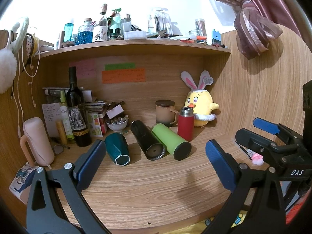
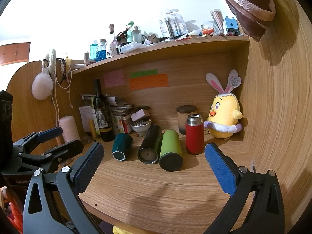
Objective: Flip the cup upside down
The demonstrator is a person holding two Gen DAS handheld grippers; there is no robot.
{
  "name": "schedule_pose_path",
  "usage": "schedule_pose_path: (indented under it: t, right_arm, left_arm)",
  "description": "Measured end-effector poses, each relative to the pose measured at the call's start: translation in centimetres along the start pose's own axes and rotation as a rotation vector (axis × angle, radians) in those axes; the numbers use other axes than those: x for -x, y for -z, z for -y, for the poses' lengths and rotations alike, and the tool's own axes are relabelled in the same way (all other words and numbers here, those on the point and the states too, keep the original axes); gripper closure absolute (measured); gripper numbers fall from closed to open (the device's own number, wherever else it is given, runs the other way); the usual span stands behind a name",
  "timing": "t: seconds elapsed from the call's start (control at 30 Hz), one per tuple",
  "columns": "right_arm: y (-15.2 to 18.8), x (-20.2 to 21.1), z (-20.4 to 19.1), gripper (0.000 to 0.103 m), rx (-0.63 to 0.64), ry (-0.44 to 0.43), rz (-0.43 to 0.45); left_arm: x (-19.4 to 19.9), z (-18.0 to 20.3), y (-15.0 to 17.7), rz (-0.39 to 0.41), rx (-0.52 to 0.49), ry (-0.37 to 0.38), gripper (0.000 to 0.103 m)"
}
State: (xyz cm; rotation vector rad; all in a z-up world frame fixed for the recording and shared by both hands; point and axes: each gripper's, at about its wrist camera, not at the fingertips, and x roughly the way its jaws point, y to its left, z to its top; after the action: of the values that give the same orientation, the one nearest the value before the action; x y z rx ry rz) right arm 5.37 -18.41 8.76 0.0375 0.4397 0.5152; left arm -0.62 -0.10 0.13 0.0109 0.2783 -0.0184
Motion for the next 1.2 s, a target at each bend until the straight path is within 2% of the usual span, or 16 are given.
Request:
schedule_pose_path:
  t: [1.2]
  right_arm:
    - [0.00,-0.25,-0.02,0.000,0.003,0.000,0.003]
  left_arm:
    - [0.02,-0.06,-0.01,-0.001,0.002,-0.001,0.000]
